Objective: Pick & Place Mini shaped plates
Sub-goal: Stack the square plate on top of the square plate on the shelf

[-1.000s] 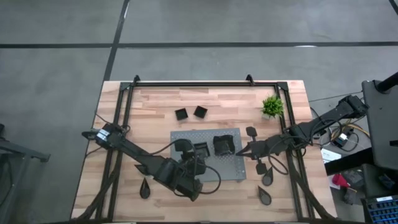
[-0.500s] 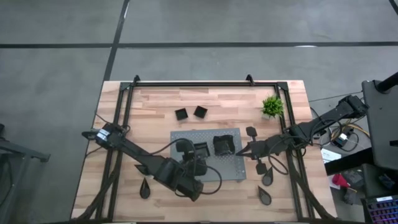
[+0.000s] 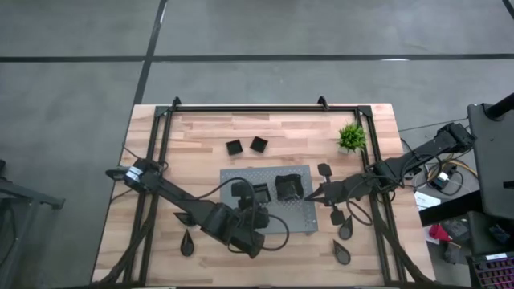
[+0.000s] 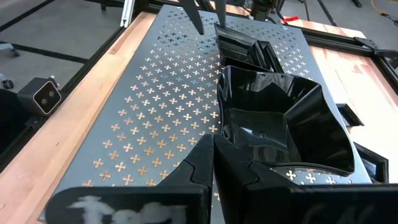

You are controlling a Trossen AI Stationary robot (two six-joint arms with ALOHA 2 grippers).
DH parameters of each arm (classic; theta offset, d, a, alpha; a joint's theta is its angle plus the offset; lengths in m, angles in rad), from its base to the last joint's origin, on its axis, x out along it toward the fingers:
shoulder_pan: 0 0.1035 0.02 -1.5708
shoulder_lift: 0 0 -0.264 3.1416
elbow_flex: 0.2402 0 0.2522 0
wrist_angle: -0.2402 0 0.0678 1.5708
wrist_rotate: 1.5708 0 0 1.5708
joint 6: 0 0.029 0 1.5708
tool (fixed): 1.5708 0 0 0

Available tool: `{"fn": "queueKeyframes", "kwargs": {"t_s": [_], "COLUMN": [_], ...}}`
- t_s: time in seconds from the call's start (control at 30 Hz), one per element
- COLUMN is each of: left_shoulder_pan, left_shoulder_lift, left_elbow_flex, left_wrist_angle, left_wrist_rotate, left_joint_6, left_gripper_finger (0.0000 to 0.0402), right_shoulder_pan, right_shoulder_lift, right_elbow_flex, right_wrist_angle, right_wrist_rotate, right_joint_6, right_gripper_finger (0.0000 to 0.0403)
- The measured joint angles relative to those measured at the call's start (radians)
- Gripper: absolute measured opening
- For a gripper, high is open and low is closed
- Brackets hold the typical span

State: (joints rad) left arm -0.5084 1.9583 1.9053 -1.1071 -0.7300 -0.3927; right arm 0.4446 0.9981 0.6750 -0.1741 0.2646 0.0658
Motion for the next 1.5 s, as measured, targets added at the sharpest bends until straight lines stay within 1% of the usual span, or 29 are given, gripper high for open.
{"fn": "queueKeyframes", "kwargs": {"t_s": [0.27,0.57,0.73,0.93,1.0,1.13,1.5], "left_shoulder_pan": [0.011,0.014,0.018,0.018,0.018,0.018,0.016], "left_shoulder_lift": [0.000,0.000,0.000,0.000,0.000,0.000,0.000], "left_elbow_flex": [-0.030,-0.027,-0.026,-0.026,-0.025,-0.016,-0.006], "left_wrist_angle": [-0.006,-0.005,-0.004,-0.008,-0.008,-0.007,-0.018], "left_wrist_rotate": [0.015,0.023,0.022,0.017,0.011,0.007,-0.047], "left_joint_6": [0.000,-0.003,-0.002,0.021,0.022,0.025,0.044], "left_gripper_finger": [0.0095,0.0087,0.0063,0.0014,0.0004,0.0002,0.0000], "right_shoulder_pan": [0.000,0.000,0.000,0.000,0.000,0.000,0.000], "right_shoulder_lift": [0.000,0.000,0.000,0.000,0.000,0.000,0.000], "right_elbow_flex": [0.000,0.000,-0.001,-0.001,-0.002,-0.002,-0.002], "right_wrist_angle": [0.000,-0.001,0.000,0.000,0.000,0.000,0.000], "right_wrist_rotate": [0.000,0.000,0.000,0.000,0.000,0.000,0.000], "right_joint_6": [0.002,-0.002,0.001,0.001,0.001,0.001,0.001], "right_gripper_finger": [0.0008,0.0008,0.0008,0.0008,0.0008,0.0008,0.0008]}}
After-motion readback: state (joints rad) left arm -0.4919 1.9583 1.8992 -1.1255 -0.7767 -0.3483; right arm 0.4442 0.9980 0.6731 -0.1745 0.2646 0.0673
